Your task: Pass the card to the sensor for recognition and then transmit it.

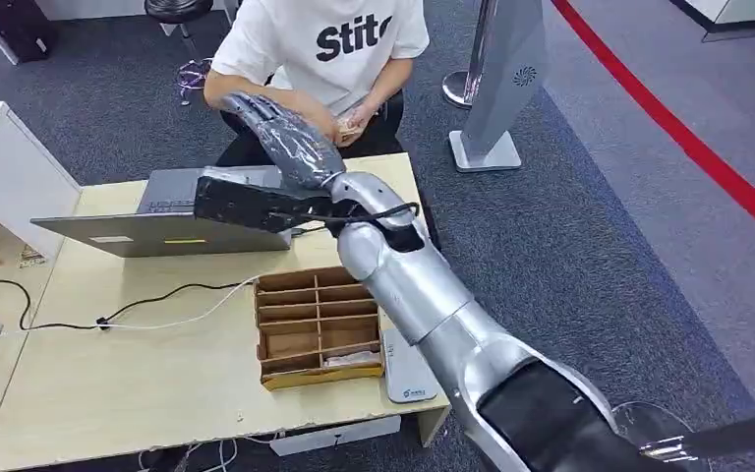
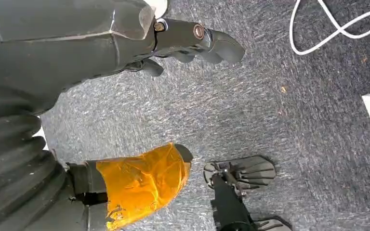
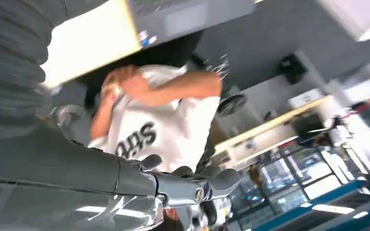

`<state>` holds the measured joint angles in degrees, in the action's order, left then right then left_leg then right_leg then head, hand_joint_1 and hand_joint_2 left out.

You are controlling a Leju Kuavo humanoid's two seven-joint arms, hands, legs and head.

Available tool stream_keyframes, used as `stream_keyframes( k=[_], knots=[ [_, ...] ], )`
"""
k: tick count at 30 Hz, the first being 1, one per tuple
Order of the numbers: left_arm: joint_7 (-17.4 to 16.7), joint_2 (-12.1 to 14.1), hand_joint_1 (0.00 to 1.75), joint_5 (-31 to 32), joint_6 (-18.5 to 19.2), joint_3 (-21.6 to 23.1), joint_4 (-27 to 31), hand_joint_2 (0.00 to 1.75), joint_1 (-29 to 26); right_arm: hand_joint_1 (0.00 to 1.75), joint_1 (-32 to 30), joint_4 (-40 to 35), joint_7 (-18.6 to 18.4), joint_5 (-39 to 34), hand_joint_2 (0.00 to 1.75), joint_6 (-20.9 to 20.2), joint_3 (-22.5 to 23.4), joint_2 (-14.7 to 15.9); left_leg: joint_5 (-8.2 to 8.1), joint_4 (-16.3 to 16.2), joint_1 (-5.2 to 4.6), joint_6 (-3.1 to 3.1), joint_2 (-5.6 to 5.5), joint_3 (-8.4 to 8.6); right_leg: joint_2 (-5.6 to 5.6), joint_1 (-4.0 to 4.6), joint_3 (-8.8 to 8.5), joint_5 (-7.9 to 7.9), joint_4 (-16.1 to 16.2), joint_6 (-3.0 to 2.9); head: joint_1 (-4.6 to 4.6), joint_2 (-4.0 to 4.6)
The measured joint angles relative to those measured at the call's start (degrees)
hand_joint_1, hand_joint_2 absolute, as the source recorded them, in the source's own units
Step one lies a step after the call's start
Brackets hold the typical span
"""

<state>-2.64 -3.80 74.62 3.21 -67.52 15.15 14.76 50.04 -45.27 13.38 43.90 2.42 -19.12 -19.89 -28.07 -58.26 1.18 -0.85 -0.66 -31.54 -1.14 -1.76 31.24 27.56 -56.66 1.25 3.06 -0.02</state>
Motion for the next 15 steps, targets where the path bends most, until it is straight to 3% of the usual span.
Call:
stream_keyframes(
  k=[4,9,15],
  knots=[
    [1.2,0.4,0.00,-1.1,-0.3,-0.8,0.0,1.75,-1.5,0.00,-6.8,-7.3,5.6,-11.0,1.75,-9.2,9.1,0.6,-0.07,0.0,0.00,0.05,-0.02,-0.01,0.02,0.00,0.02,0.02,0.1,0.01,0.00,0.00],
    [3.1,1.2,0.00,-2.4,-0.9,-2.1,0.0,1.75,-3.7,0.00,-18.8,-14.2,16.1,-32.2,1.75,-23.4,19.9,4.0,-0.16,0.0,0.00,0.06,-0.05,-0.02,0.08,0.01,-0.05,0.05,0.2,0.04,0.02,0.00],
    [5.0,1.9,0.00,-4.0,-1.0,-3.9,0.0,1.75,-6.6,0.00,-31.2,-16.0,22.4,-47.8,1.75,-35.1,31.8,8.9,-0.26,0.0,-0.02,0.19,-0.01,-0.06,0.07,-0.01,-0.04,0.08,0.2,0.09,0.02,0.00]
  ],
)
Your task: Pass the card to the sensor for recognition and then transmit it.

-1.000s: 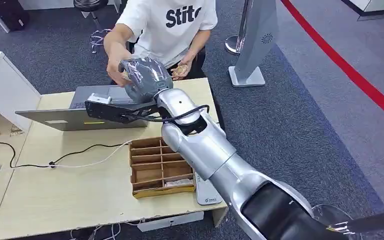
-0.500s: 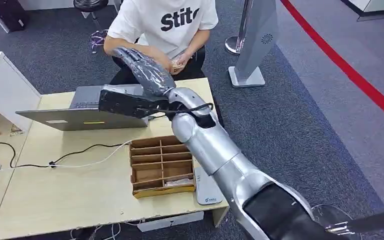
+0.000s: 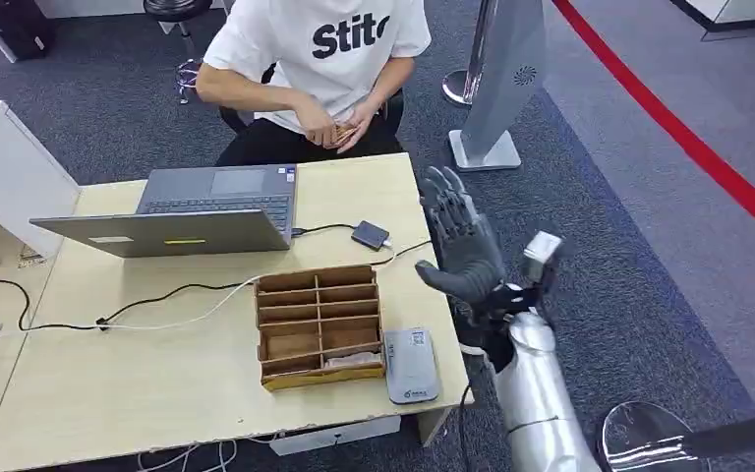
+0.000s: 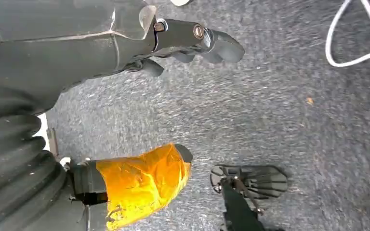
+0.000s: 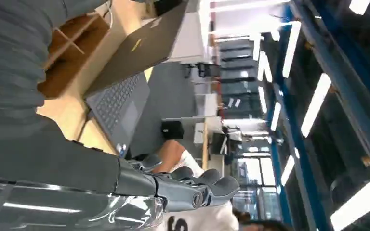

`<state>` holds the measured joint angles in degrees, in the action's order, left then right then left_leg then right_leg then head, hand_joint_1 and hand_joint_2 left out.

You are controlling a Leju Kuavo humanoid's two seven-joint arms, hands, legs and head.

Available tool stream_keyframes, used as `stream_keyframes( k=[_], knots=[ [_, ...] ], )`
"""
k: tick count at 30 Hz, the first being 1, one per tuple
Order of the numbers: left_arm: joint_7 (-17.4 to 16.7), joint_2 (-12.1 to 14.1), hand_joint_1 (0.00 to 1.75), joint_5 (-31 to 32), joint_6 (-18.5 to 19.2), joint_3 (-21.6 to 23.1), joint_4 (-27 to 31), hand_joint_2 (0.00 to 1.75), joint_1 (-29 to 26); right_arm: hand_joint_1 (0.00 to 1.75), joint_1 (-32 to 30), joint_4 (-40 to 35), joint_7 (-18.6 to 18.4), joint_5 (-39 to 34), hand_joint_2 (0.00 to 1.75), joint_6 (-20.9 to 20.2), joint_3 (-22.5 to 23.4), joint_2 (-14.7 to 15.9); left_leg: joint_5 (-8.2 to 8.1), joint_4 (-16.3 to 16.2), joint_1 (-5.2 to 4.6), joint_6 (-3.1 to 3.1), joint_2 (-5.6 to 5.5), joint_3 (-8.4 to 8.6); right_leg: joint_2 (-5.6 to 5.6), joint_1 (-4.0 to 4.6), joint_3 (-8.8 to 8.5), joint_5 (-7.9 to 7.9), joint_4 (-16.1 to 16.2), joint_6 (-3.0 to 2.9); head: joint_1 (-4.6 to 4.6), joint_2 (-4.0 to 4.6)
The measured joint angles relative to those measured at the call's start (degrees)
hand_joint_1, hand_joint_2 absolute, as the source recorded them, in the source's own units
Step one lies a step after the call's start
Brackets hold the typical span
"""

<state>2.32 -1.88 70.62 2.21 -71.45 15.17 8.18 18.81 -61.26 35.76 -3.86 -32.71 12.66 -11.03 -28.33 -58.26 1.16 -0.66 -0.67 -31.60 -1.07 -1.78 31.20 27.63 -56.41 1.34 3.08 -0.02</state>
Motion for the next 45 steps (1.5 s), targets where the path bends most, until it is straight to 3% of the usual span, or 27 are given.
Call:
stream_keyframes(
  k=[4,8,12,15,17,18,21,25,27,28,32,33,34,35,36,37,39,42,45],
  knots=[
    [0.3,0.2,0.00,-0.7,0.3,-1.0,0.0,1.75,-0.8,0.00,-2.7,0.5,0.3,-7.0,1.75,-5.4,7.2,3.1,0.00,0.0,-0.01,0.00,0.00,-0.02,0.00,-0.02,0.03,0.00,0.0,0.00,-0.02,0.00],
    [0.3,0.2,0.00,-0.9,0.3,-1.4,0.0,1.75,-1.1,0.00,-2.6,3.7,-1.7,-12.4,1.75,-8.7,14.6,5.8,0.00,0.0,-0.01,0.00,0.00,-0.02,0.00,-0.01,0.00,0.00,0.0,0.01,0.00,0.00],
    [0.7,0.2,0.00,-0.7,0.4,-1.4,0.0,1.75,-1.1,0.00,-0.8,13.3,-4.7,-18.1,1.75,-12.0,21.9,9.0,0.00,0.0,-0.01,0.00,0.02,0.02,-0.02,-0.01,0.00,-0.01,0.0,0.01,-0.04,0.00],
    [0.9,0.2,0.00,-0.2,0.4,-1.4,0.0,1.75,-1.0,0.00,0.4,23.4,-8.1,-22.8,1.75,-11.8,27.6,11.9,0.01,0.0,-0.01,0.01,-0.06,0.00,0.09,-0.01,-0.02,0.01,0.0,0.03,-0.02,0.00],
    [0.8,0.2,0.00,0.3,0.4,-1.4,0.0,1.75,-0.9,0.00,0.6,29.2,-12.0,-25.6,1.75,-8.6,31.1,13.4,0.00,0.0,-0.01,0.01,-0.04,-0.01,0.08,-0.01,-0.02,0.01,0.0,0.03,0.00,0.00],
    [0.6,0.2,0.00,0.7,0.5,-1.4,0.0,1.75,-0.8,0.00,0.5,31.6,-13.9,-25.7,1.75,-5.1,32.8,14.0,-0.01,0.0,-0.01,0.02,-0.04,-0.01,0.07,-0.01,0.00,0.01,0.0,0.03,0.00,0.00],
    [0.1,0.2,0.00,1.5,0.9,-1.4,0.0,1.75,-0.1,0.00,-1.2,37.3,-15.8,-23.2,1.75,4.0,35.5,15.0,-0.05,0.0,-0.01,0.02,-0.05,-0.04,0.08,-0.01,0.02,0.06,0.0,0.08,-0.02,0.00],
    [0.1,0.3,0.00,1.7,1.0,-1.4,0.0,1.75,0.5,0.00,-2.6,41.6,-17.0,-22.5,1.75,6.9,36.9,15.7,-0.07,0.0,0.00,0.00,0.07,-0.01,-0.04,0.00,0.06,0.06,0.0,0.08,-0.04,0.00],
    [0.1,0.3,0.00,1.9,1.2,-1.4,0.0,1.75,0.7,0.00,-2.9,43.4,-19.2,-20.7,1.75,11.1,37.4,16.1,-0.07,0.0,0.01,-0.01,0.05,0.01,-0.04,0.01,0.05,0.06,0.0,0.08,-0.02,0.00],
    [0.0,0.3,0.00,2.1,1.4,-1.4,0.0,1.75,0.8,0.00,-3.2,43.9,-20.0,-19.6,1.75,13.3,37.5,16.1,-0.07,0.0,0.01,-0.01,0.05,0.02,-0.04,0.01,0.05,0.07,0.0,0.08,-0.02,0.00],
    [0.0,0.3,0.00,3.0,1.8,-1.3,0.0,1.75,1.0,0.00,-7.0,47.2,-29.3,-7.0,1.75,27.8,34.9,16.1,-0.08,0.0,0.00,0.00,-0.05,-0.04,0.09,-0.01,-0.02,0.12,0.0,0.14,-0.02,0.00],
    [0.0,0.5,0.00,3.0,1.9,-1.3,0.0,1.75,1.1,0.26,-8.1,47.7,-30.0,-5.0,1.75,28.9,33.5,16.0,-0.08,0.0,0.00,0.01,-0.05,-0.05,0.09,-0.01,0.01,0.12,0.0,0.14,-0.02,0.00],
    [-0.1,0.5,0.03,3.3,2.0,-1.2,0.0,1.75,1.1,1.59,-8.9,48.1,-31.6,-1.5,1.75,31.1,32.1,15.9,-0.08,0.0,0.00,0.01,0.00,-0.05,0.04,-0.01,0.01,0.12,0.0,0.14,-0.04,0.00],
    [-0.1,0.5,0.68,3.7,2.1,-1.2,0.0,1.75,1.1,1.75,-9.5,48.5,-34.3,5.4,1.75,34.2,29.1,16.0,-0.09,0.0,0.00,0.01,0.02,-0.04,0.01,-0.01,0.02,0.12,0.0,0.14,-0.04,0.00],
    [-0.1,0.5,1.52,3.8,2.2,-1.1,0.0,1.75,1.3,1.75,-10.2,48.8,-35.8,13.3,1.75,35.9,25.2,16.3,-0.09,0.0,0.00,0.01,0.01,-0.05,0.01,-0.01,0.02,0.12,0.0,0.14,-0.02,0.00],
    [-0.1,0.5,1.75,4.0,2.2,-1.0,0.0,1.75,1.3,1.75,-10.8,49.0,-36.4,19.9,1.75,35.7,20.7,16.6,-0.09,0.0,0.00,0.02,0.01,-0.04,0.02,-0.01,0.02,0.12,0.0,0.14,0.00,0.00],
    [-0.1,0.5,1.75,4.1,2.3,-0.8,0.0,1.75,1.3,1.75,-11.5,49.4,-36.5,25.5,1.75,34.3,14.0,16.8,-0.09,0.0,0.00,0.02,0.06,-0.01,-0.02,-0.01,0.04,0.12,0.0,0.14,-0.02,0.00],
    [-0.3,0.5,1.75,4.1,2.4,-0.7,0.0,1.75,1.3,1.75,-12.5,50.1,-38.2,23.0,1.75,32.4,10.0,16.8,-0.08,0.0,-0.02,0.02,-0.02,-0.01,0.07,-0.03,0.00,0.12,0.0,0.14,-0.04,0.00],
    [-0.5,0.5,1.75,4.5,2.3,-0.5,0.0,1.75,1.3,1.75,-13.6,50.4,-38.0,23.6,1.75,33.4,6.1,16.7,-0.08,0.0,-0.01,0.01,0.01,-0.02,0.03,-0.02,0.00,0.11,0.0,0.14,-0.02,0.00]
  ],
)
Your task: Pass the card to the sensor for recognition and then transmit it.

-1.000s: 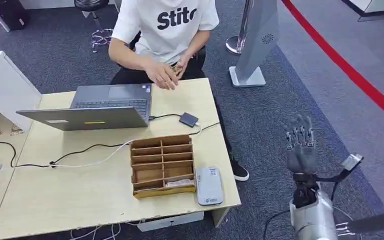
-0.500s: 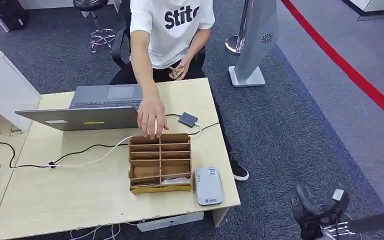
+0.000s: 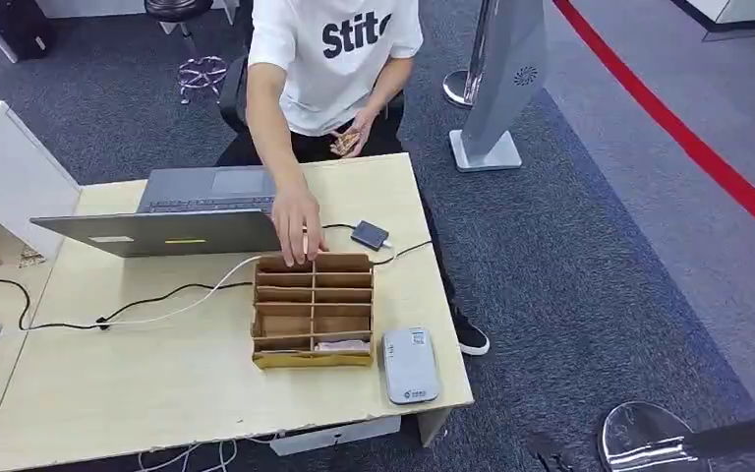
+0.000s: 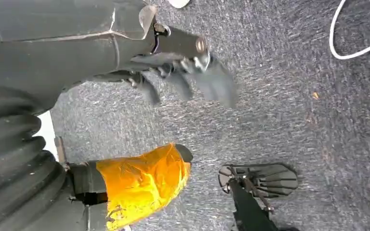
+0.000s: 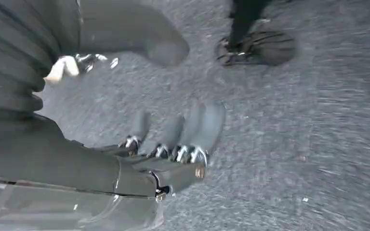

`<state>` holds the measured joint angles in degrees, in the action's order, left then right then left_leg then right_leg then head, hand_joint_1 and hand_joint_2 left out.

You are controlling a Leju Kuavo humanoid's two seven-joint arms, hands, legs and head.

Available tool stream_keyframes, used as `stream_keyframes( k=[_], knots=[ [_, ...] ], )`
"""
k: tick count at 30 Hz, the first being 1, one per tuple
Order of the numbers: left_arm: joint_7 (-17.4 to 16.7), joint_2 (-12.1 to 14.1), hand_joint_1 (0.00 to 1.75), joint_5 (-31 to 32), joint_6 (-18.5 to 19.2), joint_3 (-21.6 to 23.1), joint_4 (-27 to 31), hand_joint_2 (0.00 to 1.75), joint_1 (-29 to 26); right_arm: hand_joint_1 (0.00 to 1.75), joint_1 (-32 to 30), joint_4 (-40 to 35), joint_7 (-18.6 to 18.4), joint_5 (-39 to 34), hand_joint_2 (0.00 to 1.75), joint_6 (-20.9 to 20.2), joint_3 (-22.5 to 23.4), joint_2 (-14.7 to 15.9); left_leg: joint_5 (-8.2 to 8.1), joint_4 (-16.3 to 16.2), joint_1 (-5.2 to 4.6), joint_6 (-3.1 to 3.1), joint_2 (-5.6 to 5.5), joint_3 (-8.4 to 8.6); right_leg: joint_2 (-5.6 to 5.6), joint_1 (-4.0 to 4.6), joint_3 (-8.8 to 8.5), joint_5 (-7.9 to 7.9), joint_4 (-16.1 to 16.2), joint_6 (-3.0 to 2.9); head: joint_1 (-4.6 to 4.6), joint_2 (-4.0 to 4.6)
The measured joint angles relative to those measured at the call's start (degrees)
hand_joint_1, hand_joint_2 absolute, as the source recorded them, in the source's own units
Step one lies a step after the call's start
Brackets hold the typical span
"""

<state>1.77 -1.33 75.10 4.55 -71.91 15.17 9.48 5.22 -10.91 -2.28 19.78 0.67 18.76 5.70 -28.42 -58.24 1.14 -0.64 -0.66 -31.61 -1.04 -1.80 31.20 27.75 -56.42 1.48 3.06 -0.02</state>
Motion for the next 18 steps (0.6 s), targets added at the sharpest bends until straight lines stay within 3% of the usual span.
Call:
stream_keyframes(
  k=[3,9,10,11,15,18],
  knots=[
    [-0.1,0.0,1.75,0.0,-0.5,0.2,0.0,1.75,0.2,1.75,-0.2,0.2,1.5,-1.0,1.75,2.1,-1.2,-0.1,0.00,0.0,0.00,0.00,0.03,0.01,-0.03,0.00,0.00,0.00,0.0,0.00,-0.02,0.00],
    [-0.1,0.0,1.75,0.0,-0.8,0.2,0.0,1.75,0.3,1.75,0.7,0.3,2.8,1.7,1.75,2.2,-3.0,-0.1,0.00,0.0,0.00,0.00,0.02,0.01,-0.03,0.00,-0.01,0.00,0.0,0.00,0.00,0.00],
    [-0.1,0.0,1.48,0.1,-0.8,0.2,0.0,1.75,0.3,1.31,0.8,0.3,2.8,2.1,1.75,2.2,-3.4,-0.1,0.00,0.0,0.00,0.00,0.01,0.01,-0.03,0.00,-0.01,0.00,0.0,0.00,0.00,0.00],
    [-0.1,0.0,0.00,0.1,-0.8,0.2,0.0,1.75,0.3,0.00,0.9,0.3,2.7,2.5,1.75,2.2,-3.6,-0.1,0.00,0.0,0.00,0.00,0.01,0.01,-0.03,0.00,-0.01,0.00,0.0,0.00,0.00,0.00],
    [-0.1,0.1,0.00,-0.7,0.6,0.3,0.0,1.75,0.2,0.00,1.1,0.4,2.3,2.7,1.75,0.8,-4.5,-0.2,0.00,0.0,0.00,0.00,0.01,0.01,-0.03,0.00,-0.01,0.00,0.0,0.00,0.00,0.00],
    [-0.1,0.2,0.00,-3.5,0.8,3.0,0.0,1.75,-0.8,0.00,0.7,0.3,2.3,2.1,1.75,0.4,-5.3,-0.4,0.00,0.0,0.00,0.00,0.01,0.01,-0.04,0.00,0.00,0.00,0.0,0.00,-0.02,0.00]
  ],
)
